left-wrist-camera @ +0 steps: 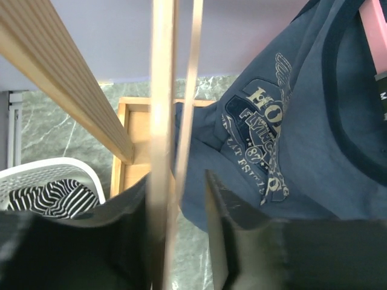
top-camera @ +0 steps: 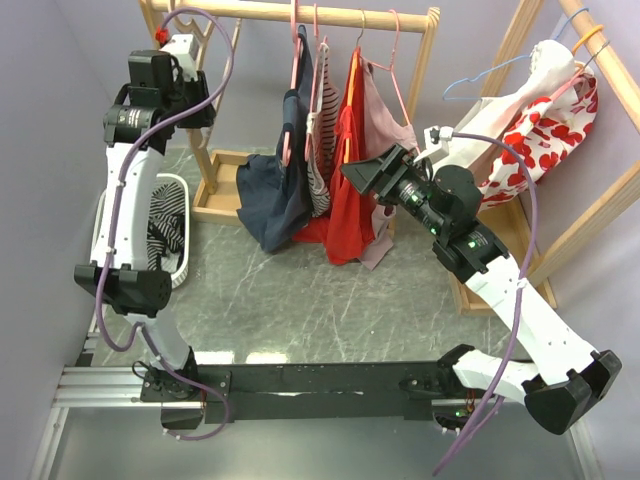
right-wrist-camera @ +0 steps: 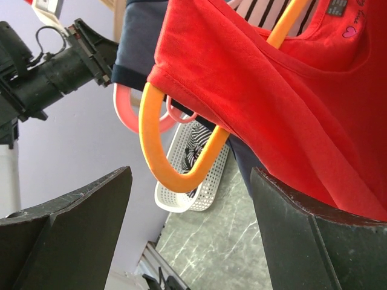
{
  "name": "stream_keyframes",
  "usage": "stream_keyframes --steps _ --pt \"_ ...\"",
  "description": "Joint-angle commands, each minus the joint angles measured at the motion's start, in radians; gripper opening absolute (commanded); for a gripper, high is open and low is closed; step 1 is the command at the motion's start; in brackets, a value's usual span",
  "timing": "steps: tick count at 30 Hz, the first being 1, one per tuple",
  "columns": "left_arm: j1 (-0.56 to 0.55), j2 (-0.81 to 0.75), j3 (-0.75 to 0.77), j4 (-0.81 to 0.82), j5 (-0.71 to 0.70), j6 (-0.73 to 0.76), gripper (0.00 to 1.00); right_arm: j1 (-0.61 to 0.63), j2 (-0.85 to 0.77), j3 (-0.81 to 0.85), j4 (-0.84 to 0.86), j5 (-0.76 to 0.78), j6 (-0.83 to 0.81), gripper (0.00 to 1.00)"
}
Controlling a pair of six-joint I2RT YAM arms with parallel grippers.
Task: Remove the tank top from the hanger
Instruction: Place the hanger at the clothesline.
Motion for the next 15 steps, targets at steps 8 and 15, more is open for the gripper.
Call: stream_keyframes --steps 8,15 --pt "0.000 -0.096 -0.009 0.049 -0.025 -0.016 0.51 -0.008 -0.007 -0.009 0.040 -0.003 0.004 0.87" --pt "0.000 -0.145 -0.001 0.107 -0.040 -0.022 0.60 -0.008 0.002 -0.007 0.046 -0.011 0.005 0.87"
